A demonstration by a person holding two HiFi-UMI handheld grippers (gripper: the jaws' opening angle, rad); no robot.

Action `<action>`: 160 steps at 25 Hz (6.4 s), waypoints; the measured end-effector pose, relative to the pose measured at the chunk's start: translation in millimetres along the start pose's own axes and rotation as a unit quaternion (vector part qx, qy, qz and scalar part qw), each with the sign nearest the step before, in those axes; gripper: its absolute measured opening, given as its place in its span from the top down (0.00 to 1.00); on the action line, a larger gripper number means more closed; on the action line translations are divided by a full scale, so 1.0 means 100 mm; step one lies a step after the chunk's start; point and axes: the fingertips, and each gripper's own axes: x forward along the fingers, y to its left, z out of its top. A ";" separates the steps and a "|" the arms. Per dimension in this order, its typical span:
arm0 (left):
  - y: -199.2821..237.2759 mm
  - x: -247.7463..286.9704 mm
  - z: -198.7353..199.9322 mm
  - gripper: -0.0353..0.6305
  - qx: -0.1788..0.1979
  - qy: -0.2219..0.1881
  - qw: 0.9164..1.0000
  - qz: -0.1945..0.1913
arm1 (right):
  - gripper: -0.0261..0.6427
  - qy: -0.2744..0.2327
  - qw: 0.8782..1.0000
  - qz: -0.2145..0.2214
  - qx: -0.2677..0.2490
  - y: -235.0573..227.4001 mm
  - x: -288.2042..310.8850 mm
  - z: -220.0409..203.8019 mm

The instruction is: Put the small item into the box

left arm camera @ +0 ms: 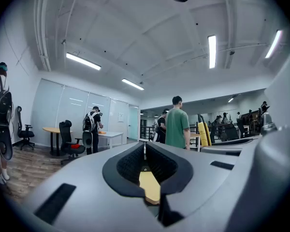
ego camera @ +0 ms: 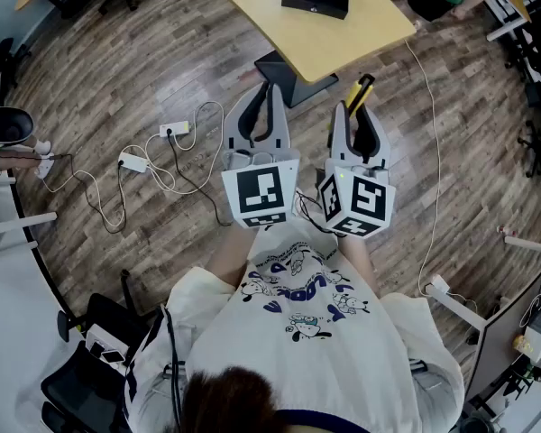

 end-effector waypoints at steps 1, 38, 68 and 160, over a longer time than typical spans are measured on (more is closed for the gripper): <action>0.00 0.01 0.00 0.91 0.000 0.000 1.000 0.000 | 0.77 0.000 1.000 0.001 0.001 0.00 0.02 0.01; -0.12 1.48 -0.36 0.91 -0.013 0.035 0.999 0.034 | 0.77 0.038 0.998 0.049 0.008 -0.62 1.44 -0.17; 0.75 4.36 -0.56 0.91 -0.023 0.082 0.996 -0.031 | 0.77 0.083 0.997 0.000 0.010 -0.80 4.36 -0.03; 0.75 4.98 -1.60 0.91 -0.071 0.194 0.978 0.028 | 0.88 0.302 0.936 0.153 -0.097 -1.10 5.46 -1.09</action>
